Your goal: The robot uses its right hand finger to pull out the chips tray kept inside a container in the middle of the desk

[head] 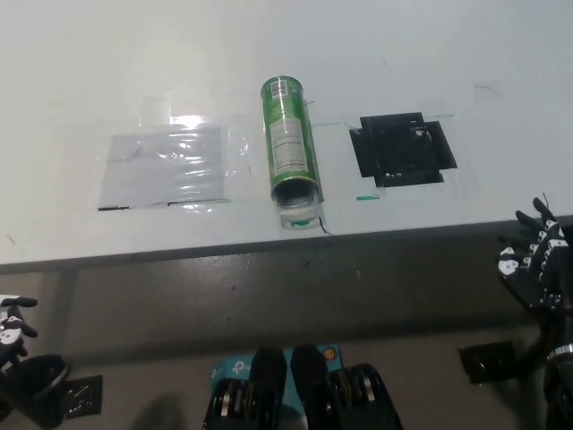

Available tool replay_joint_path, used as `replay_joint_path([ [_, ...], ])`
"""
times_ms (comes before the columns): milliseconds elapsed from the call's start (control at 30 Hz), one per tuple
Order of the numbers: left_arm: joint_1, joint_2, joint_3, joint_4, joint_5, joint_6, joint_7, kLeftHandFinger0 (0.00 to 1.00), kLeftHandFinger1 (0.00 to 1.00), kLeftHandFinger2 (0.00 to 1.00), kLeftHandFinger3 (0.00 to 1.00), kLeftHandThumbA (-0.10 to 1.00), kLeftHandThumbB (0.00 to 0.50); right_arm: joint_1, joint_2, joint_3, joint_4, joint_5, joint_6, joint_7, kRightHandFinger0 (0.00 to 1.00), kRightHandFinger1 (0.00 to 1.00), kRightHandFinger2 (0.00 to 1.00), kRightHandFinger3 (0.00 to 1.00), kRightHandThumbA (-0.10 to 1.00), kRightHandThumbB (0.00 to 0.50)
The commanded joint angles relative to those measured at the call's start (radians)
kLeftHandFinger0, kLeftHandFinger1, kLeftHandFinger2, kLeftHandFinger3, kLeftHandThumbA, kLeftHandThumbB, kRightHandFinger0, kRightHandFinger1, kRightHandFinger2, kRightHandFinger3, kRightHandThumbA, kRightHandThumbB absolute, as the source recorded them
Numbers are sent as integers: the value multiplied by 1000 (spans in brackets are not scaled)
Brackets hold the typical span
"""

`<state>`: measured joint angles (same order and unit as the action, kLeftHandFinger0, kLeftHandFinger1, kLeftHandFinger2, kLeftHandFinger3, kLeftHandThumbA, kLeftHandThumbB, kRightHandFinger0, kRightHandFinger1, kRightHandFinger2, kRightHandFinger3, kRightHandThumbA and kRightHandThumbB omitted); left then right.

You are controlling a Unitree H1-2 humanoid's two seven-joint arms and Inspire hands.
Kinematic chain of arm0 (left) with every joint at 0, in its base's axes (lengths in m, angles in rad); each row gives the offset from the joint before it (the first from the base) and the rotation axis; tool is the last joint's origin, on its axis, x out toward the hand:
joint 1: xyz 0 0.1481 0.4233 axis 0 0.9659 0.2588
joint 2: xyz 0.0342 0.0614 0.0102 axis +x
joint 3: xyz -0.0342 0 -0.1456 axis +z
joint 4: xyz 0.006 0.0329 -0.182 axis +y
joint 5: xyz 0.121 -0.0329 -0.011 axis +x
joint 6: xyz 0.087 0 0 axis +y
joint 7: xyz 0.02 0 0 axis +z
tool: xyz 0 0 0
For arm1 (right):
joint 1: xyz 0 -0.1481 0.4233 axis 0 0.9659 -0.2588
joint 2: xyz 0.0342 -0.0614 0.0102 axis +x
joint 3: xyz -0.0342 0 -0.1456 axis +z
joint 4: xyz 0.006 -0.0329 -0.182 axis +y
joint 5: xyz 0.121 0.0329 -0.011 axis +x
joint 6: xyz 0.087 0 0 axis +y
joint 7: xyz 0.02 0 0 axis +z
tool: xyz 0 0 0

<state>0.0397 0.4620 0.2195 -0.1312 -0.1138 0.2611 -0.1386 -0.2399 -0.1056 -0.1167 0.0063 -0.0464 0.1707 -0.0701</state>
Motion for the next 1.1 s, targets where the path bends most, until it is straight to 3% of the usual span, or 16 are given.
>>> replay_joint_path([
  [0, -9, 9, 6, -21, -10, -9, -14, 280, 272, 356, 526, 224, 0, -97, -26, 19, -50, -7, -15, 21, 352, 566, 878, 1000, 175, 50],
  [67, -9, 11, 7, -21, -12, -9, -15, 286, 280, 364, 536, 229, 0, -148, -40, 47, -58, -29, -15, 37, 246, 462, 890, 1000, 220, 47],
  [100, -10, 11, 8, -19, -17, -12, -19, 285, 280, 365, 538, 229, 0, -178, -44, 58, -65, -28, 0, 47, 244, 436, 879, 1000, 332, 83],
  [133, -11, 12, 7, -18, -12, -11, -17, 284, 280, 364, 538, 231, 0, -204, -46, 68, -68, -21, 8, 57, 195, 391, 875, 1000, 279, 45],
  [267, -11, 13, 6, -32, -9, 2, -16, 293, 289, 377, 550, 248, 0, -299, -45, 109, -50, -23, 21, 73, 1, 200, 848, 1000, 144, 67],
  [333, -13, 15, 6, -31, -10, -4, -19, 285, 290, 383, 559, 255, 0, -353, -60, 171, -8, -87, -13, 89, 0, 104, 755, 1000, 123, 75],
  [400, -15, 16, 7, -31, -12, 2, -19, 293, 296, 386, 562, 265, 0, -371, -63, 198, 8, -91, -28, 96, 0, 85, 764, 991, 22, 92],
  [500, -16, 17, 8, -28, -13, 0, -21, 297, 294, 378, 556, 271, 0, -391, -62, 252, 41, -95, -52, 124, 0, 0, 804, 994, -99, 206],
  [533, -15, 17, 8, -30, -14, 7, -21, 299, 295, 378, 554, 271, 0, -398, -70, 294, 55, -128, -77, 137, 0, 0, 854, 991, -100, 277],
  [567, -15, 17, 8, -30, -14, 7, -21, 299, 296, 377, 553, 272, 0, -399, -72, 301, 57, -130, -80, 136, 0, 0, 856, 990, -100, 276],
  [600, -16, 17, 9, -29, -14, 6, -20, 299, 296, 376, 551, 272, 0, -400, -74, 310, 63, -129, -90, 141, 129, 97, 881, 997, -100, 297],
  [633, -18, 19, 7, -32, -10, 7, -20, 309, 304, 382, 552, 279, 0, -402, -78, 342, 71, -151, -93, 157, 334, 150, 910, 995, -100, 318],
  [667, -19, 21, 6, -33, -8, 7, -20, 313, 306, 384, 554, 285, 0, -404, -81, 357, 74, -159, -93, 161, 388, 143, 916, 992, -100, 316],
  [767, -19, 20, 8, -37, -15, 17, -23, 316, 311, 389, 566, 297, 0, -408, -86, 384, 100, -168, -131, 170, 420, 158, 930, 986, -100, 313],
  [833, -22, 28, 9, -41, -12, 24, -24, 311, 304, 383, 561, 297, 0, -414, -85, 411, 134, -181, -159, 179, 541, 109, 950, 983, -100, 294],
  [1067, -28, 30, 17, -44, -19, 36, -27, 292, 292, 372, 550, 288, 0, -439, -93, 462, 197, -216, -201, 216, 539, 71, 935, 968, -100, 279],
])
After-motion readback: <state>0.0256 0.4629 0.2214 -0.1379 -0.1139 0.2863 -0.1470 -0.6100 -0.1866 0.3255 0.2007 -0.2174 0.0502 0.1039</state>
